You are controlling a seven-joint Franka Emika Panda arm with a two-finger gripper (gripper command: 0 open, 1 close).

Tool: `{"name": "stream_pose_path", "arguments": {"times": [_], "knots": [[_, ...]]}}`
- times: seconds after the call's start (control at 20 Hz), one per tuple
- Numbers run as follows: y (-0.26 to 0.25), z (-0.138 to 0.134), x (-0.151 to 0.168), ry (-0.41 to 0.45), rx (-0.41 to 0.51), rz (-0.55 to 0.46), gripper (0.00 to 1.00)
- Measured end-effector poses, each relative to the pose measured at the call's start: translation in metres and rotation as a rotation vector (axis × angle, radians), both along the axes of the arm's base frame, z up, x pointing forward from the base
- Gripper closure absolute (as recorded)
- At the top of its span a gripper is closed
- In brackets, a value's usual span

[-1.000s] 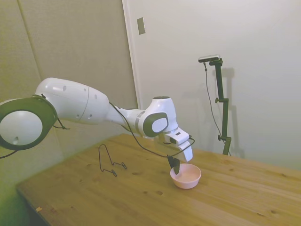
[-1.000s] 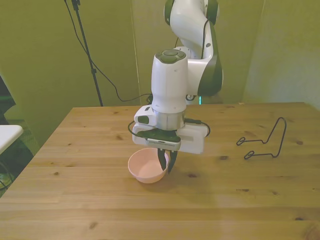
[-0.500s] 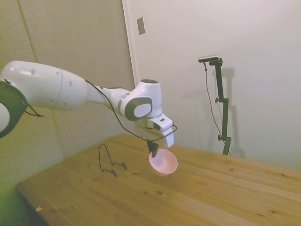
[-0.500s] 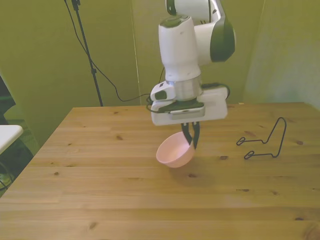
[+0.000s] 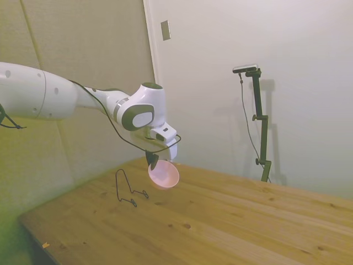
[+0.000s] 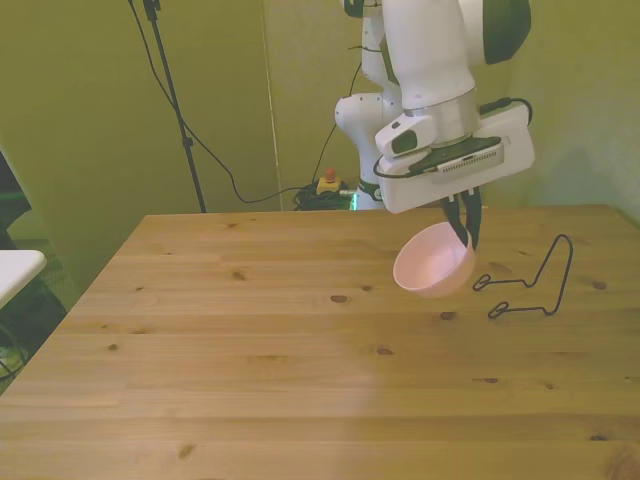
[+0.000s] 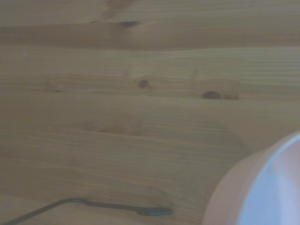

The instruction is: Load the bowl

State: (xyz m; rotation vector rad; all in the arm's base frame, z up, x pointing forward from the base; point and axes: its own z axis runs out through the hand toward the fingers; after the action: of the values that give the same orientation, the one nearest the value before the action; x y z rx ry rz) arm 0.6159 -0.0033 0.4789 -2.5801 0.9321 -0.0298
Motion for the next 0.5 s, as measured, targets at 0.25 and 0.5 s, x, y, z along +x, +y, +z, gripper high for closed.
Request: {"name": "stream_pose_path", "arguments": {"times": [0.25, 0.5], "knots": [[0.021, -0.011, -0.006, -0.053, 0.153, 0.097, 1.0], [0.041, -0.019, -0.027, -0.065, 0.261, 0.11, 1.0]]}}
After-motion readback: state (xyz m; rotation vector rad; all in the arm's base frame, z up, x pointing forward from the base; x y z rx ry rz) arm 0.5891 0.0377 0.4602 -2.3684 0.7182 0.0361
